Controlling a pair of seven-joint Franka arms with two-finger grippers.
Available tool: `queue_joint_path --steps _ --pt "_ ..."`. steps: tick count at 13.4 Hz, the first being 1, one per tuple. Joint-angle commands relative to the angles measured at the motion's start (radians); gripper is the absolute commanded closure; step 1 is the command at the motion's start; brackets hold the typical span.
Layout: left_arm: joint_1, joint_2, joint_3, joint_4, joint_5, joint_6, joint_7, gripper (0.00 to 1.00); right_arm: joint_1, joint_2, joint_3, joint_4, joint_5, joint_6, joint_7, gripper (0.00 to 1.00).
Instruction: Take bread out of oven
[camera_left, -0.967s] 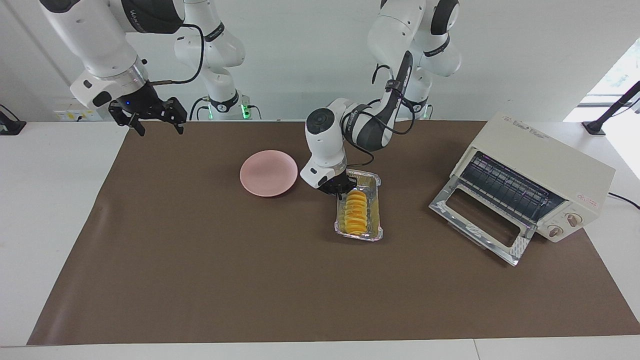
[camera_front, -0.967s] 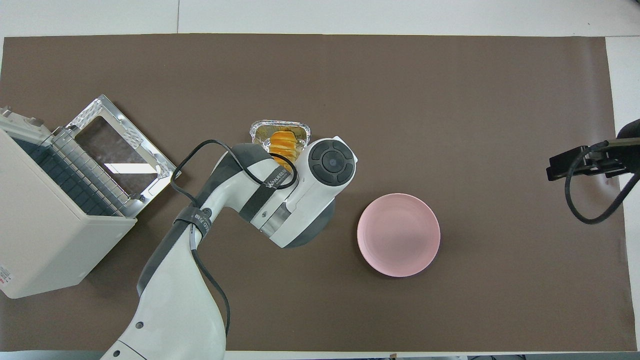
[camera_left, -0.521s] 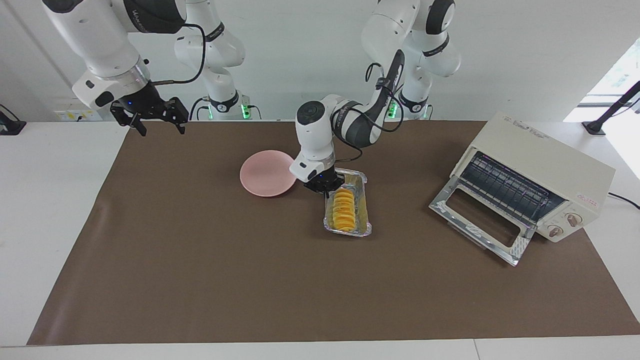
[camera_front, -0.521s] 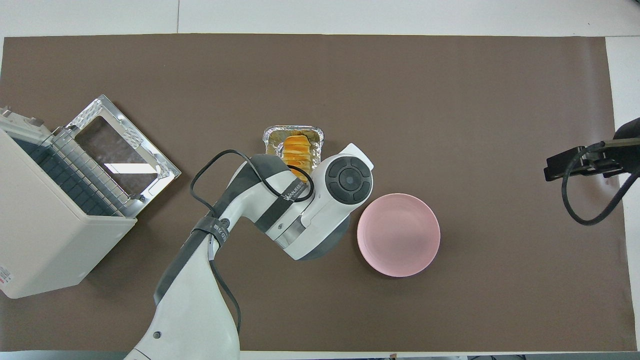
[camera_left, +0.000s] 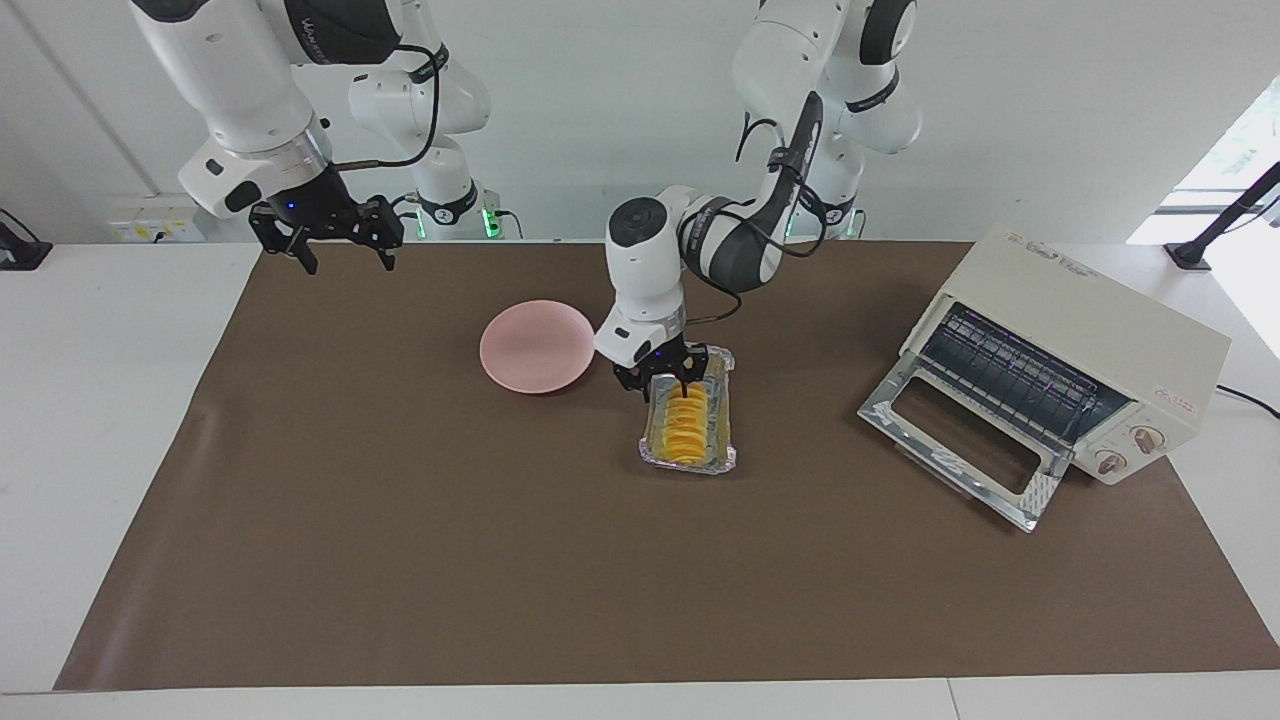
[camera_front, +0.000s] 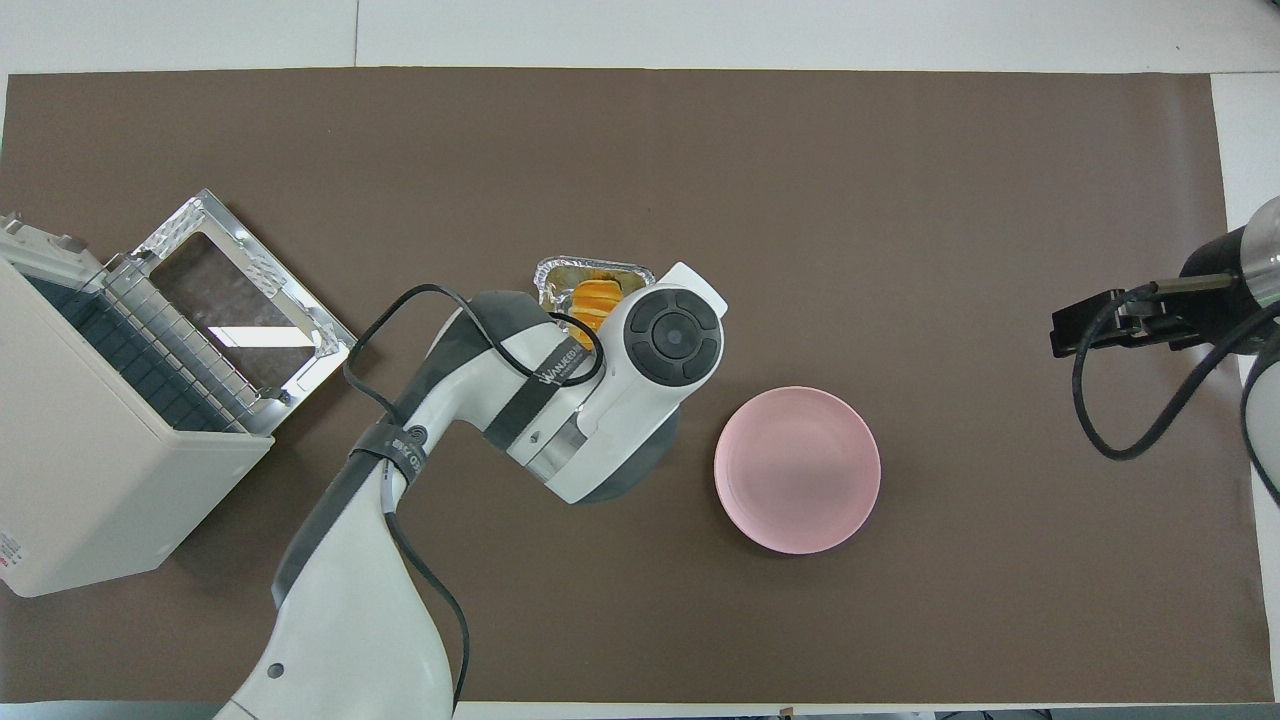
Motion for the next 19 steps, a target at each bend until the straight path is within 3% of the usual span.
queue_joint_path --steps 1,5,7,9,14,16,19 --pt "0.125 -0.119 -0.006 -0.015 -0.007 -0.063 0.056 0.0 0.071 -0.031 0.005 -0.083 0.007 0.098 0.115 0.0" --pt "0.379 -0.231 -0.008 -0.012 -0.013 -0.212 0.244 0.0 0.196 0.018 0.005 -0.091 0.007 0.184 0.326 0.0" --pt "0.523 -0.276 -0.011 -0.01 -0.051 -0.276 0.355 0.0 0.266 0.087 0.003 -0.088 0.007 0.267 0.457 0.0" --pt "0.601 -0.317 -0.008 -0.007 -0.113 -0.29 0.364 0.0 0.345 0.168 0.003 -0.086 0.004 0.35 0.568 0.0" --pt "0.628 -0.366 -0.006 -0.015 -0.129 -0.41 0.369 0.0 0.473 0.334 0.0 -0.057 -0.015 0.465 0.724 0.0" --pt "0.628 -0.383 -0.008 -0.024 -0.129 -0.435 0.369 0.0 0.53 0.43 0.0 -0.001 -0.094 0.485 0.832 0.0" --pt "0.648 -0.39 -0.006 -0.021 -0.179 -0.43 0.369 0.0 0.527 0.529 0.002 0.051 -0.109 0.545 0.88 0.0"
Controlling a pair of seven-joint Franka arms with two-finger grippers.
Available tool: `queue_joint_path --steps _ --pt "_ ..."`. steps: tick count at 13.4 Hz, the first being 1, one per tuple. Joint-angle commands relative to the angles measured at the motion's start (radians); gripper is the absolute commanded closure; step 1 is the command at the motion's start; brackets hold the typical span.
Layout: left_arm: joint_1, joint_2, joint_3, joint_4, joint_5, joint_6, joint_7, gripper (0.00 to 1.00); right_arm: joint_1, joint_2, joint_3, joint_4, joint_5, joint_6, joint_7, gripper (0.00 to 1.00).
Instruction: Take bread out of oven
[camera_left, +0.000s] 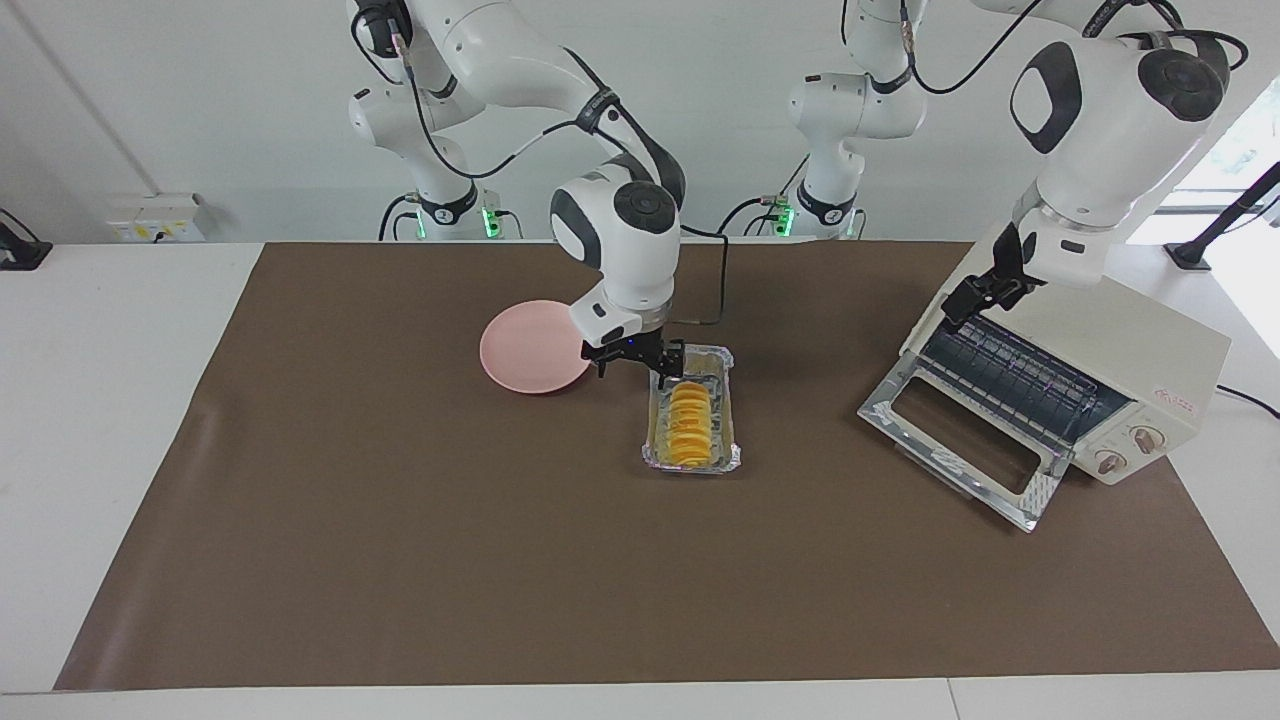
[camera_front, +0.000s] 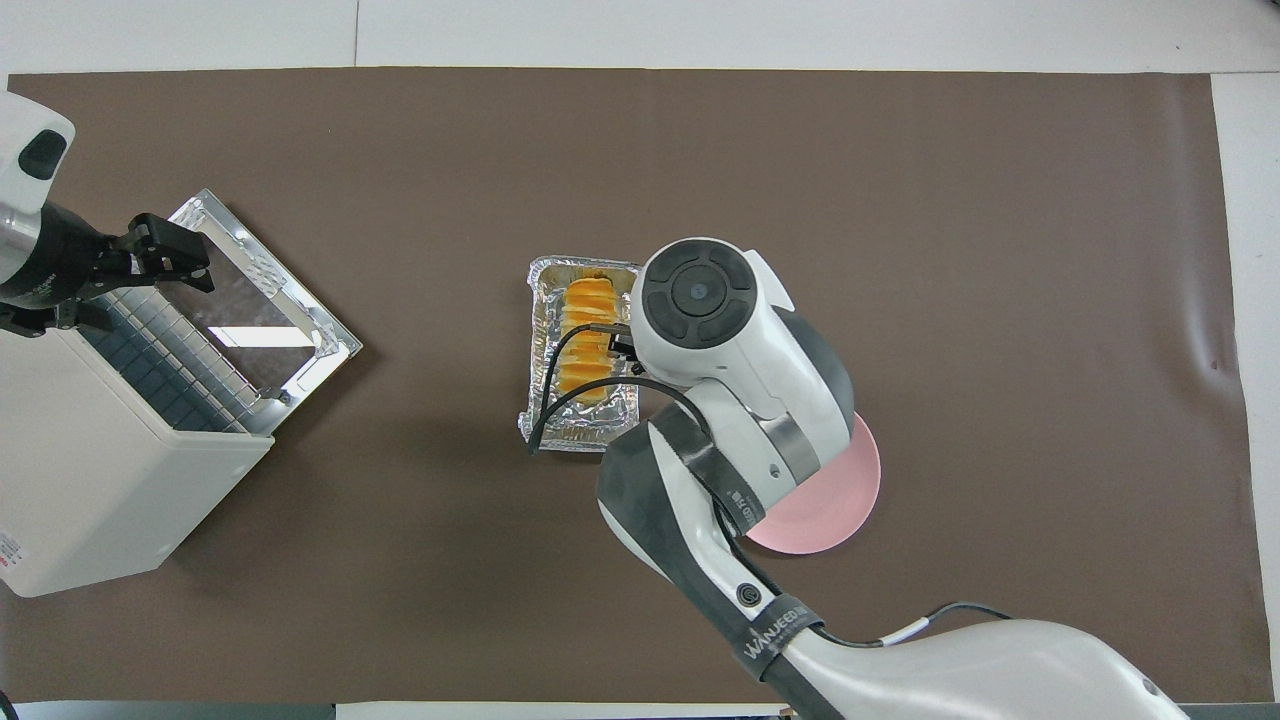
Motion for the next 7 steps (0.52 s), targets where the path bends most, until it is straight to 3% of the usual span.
queue_joint_path --steps 1,7 --pt "0.041 -0.027 -0.001 -0.016 -0.067 -0.003 0.001 0.0 -0.014 0.065 0.0 0.077 -0.013 0.016 0.03 0.0" --pt "0.038 -0.033 -0.007 -0.013 -0.055 -0.022 0.029 0.0 -0.008 0.101 0.001 0.054 -0.03 0.071 -0.024 0.0"
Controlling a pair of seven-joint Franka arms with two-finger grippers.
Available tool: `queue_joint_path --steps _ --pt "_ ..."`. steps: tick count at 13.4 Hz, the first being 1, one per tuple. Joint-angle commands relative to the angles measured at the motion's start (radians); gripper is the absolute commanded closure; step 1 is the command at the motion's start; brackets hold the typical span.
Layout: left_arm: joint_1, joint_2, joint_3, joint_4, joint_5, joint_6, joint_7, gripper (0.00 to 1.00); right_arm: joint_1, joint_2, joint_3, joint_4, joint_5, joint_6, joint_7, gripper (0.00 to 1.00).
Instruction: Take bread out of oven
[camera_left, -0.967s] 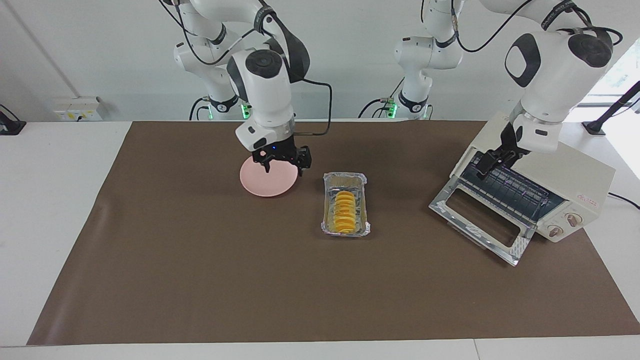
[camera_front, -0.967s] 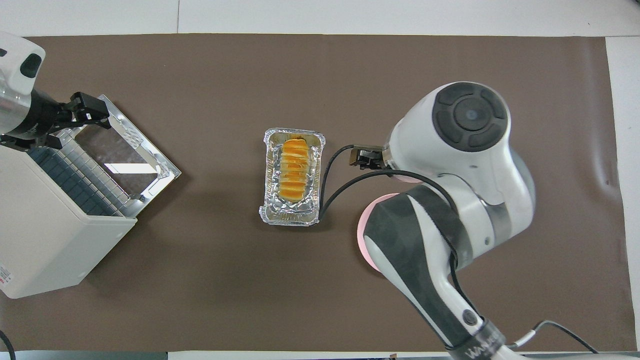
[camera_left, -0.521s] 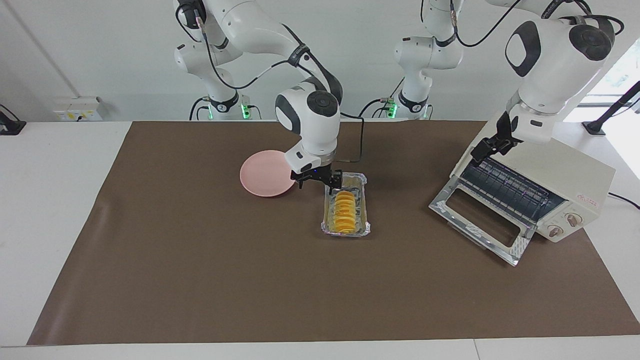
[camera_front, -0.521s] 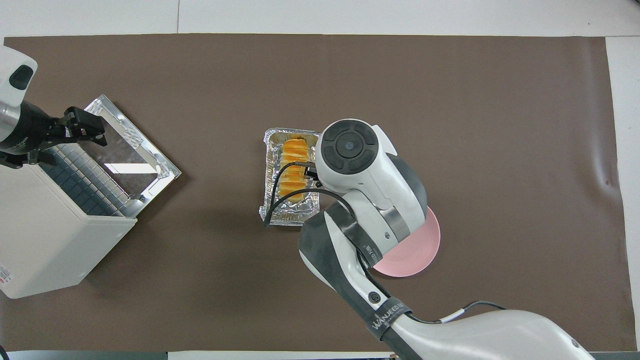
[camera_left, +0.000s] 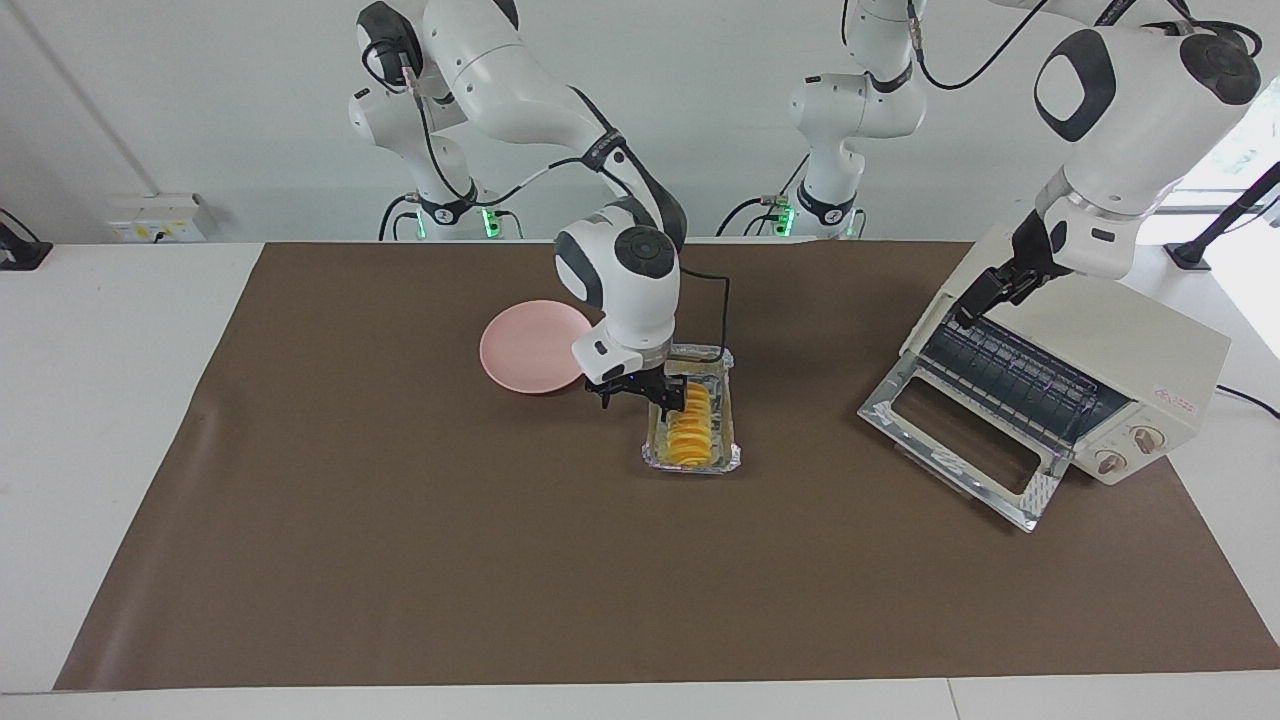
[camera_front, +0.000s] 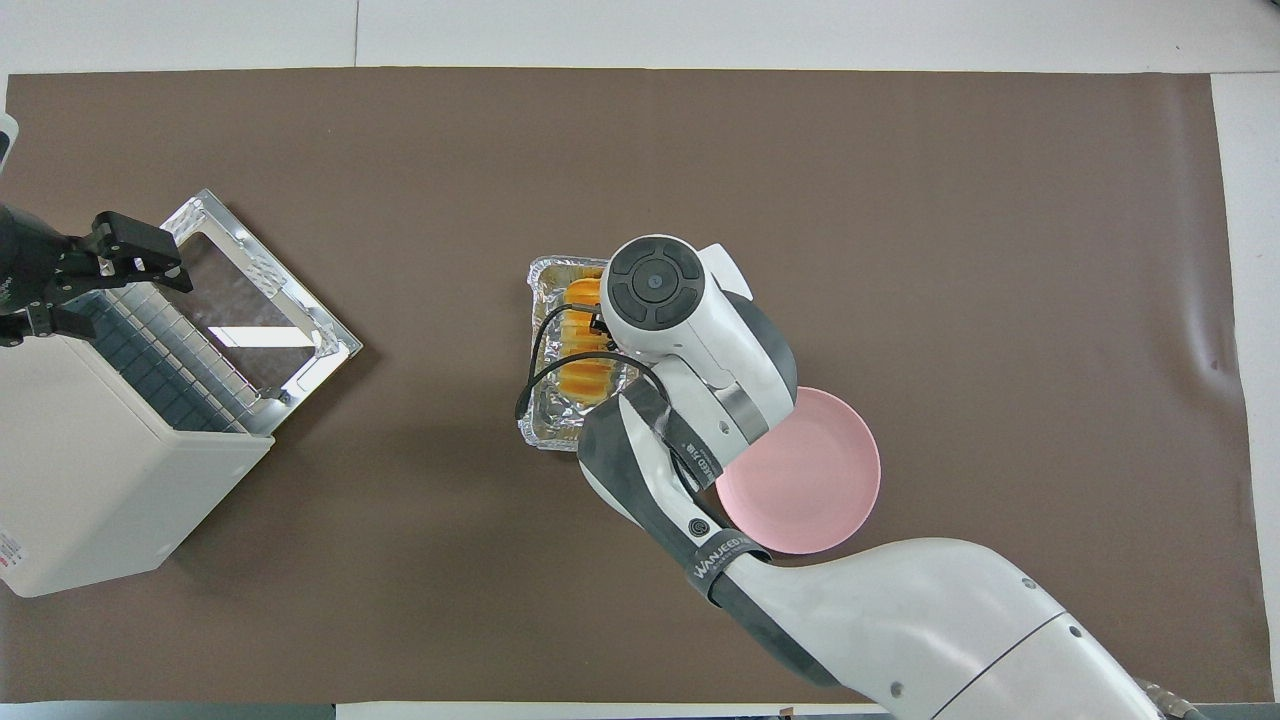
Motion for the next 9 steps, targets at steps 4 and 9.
queue_joint_path --steps 4,9 --pt "0.0 -0.034 -0.005 -0.012 -0.012 -0.09 0.129 0.0 -0.001 0.011 0.005 -0.033 -0.024 0.051 -0.105 0.06" --pt "-0.003 -0.075 -0.006 -0.026 -0.013 -0.12 0.172 0.0 0.004 0.011 0.007 -0.038 -0.024 0.087 -0.11 1.0"
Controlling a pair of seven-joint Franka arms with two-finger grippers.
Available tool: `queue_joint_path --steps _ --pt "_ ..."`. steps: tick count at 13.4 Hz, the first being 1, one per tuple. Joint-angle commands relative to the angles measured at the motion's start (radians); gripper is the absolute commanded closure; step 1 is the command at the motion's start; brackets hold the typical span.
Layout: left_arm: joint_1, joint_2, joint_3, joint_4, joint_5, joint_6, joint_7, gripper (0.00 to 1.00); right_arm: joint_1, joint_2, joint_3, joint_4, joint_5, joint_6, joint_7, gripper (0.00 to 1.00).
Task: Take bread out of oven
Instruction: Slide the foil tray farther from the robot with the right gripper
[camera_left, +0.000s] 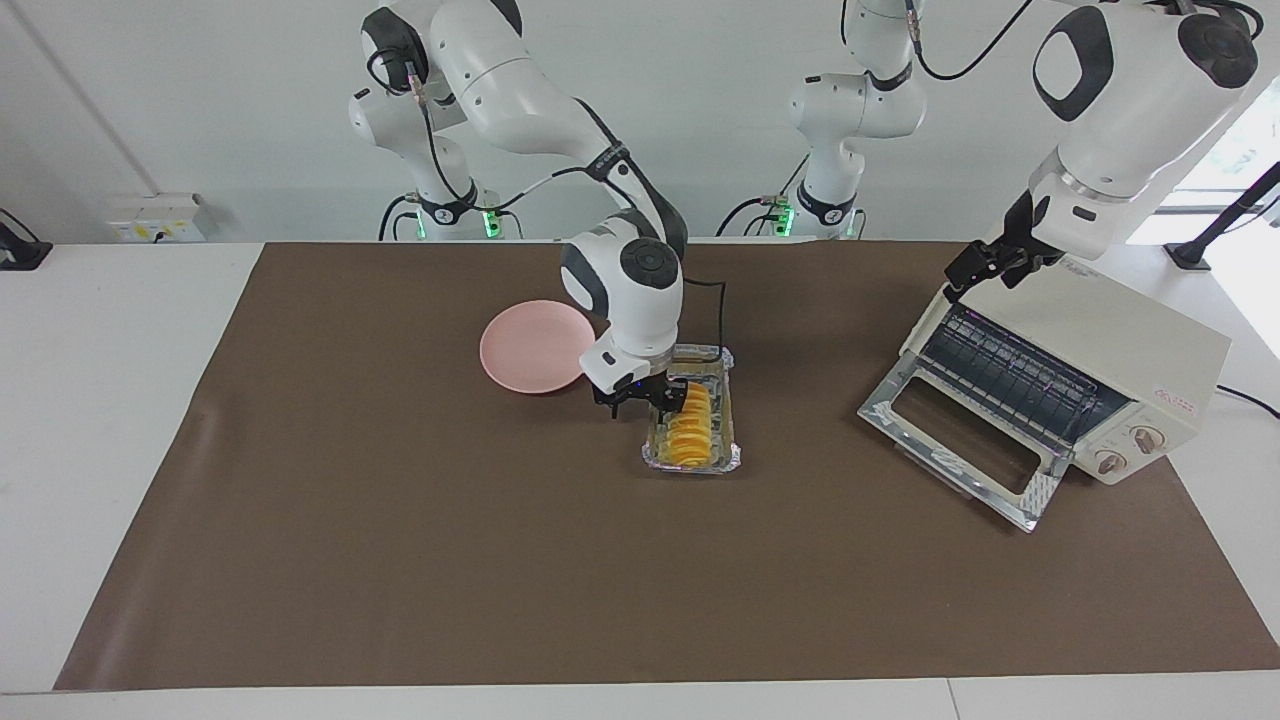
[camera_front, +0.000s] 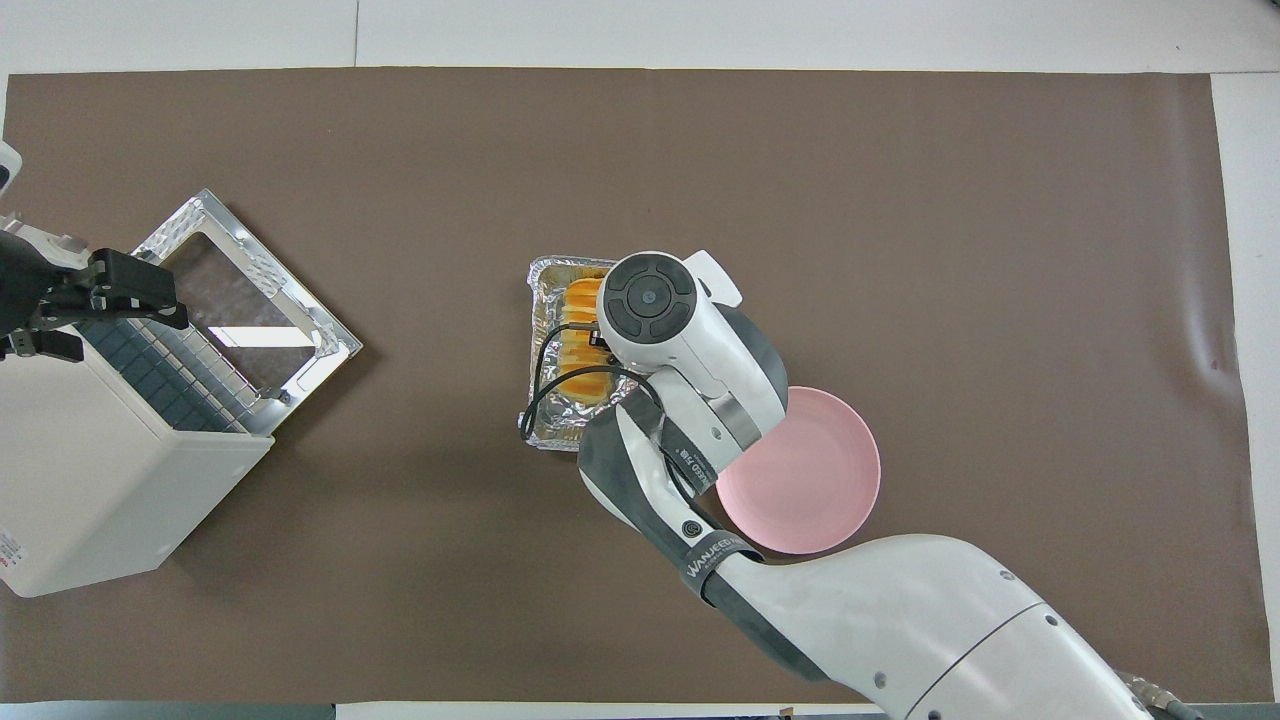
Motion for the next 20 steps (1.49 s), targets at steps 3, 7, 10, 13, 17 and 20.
queue_joint_path --steps 3,7,10,13,17,20 --pt "0.01 -0.047 -0.006 -0.047 -0.013 -0.04 0.059 0.0 0.006 -0.004 0.006 0.005 -0.017 0.035 -0.015 1.0" --pt "0.013 -0.042 -0.009 -0.047 -0.012 0.009 0.087 0.0 -0.002 -0.004 0.006 0.031 -0.009 0.008 -0.021 1.0" --pt "0.013 -0.045 -0.01 -0.052 -0.013 0.013 0.098 0.0 -0.063 -0.004 0.006 0.141 0.04 -0.145 -0.117 1.0" --pt "0.013 -0.039 -0.009 -0.037 -0.013 0.004 0.105 0.0 -0.19 -0.008 0.005 0.225 0.127 -0.273 -0.312 1.0" --pt "0.011 -0.025 -0.009 0.008 0.022 -0.034 0.203 0.0 -0.318 -0.007 0.002 0.201 0.117 -0.247 -0.525 1.0" --pt "0.005 -0.024 -0.009 0.005 0.033 -0.037 0.217 0.0 -0.411 -0.014 0.0 0.099 0.114 -0.123 -0.658 1.0"
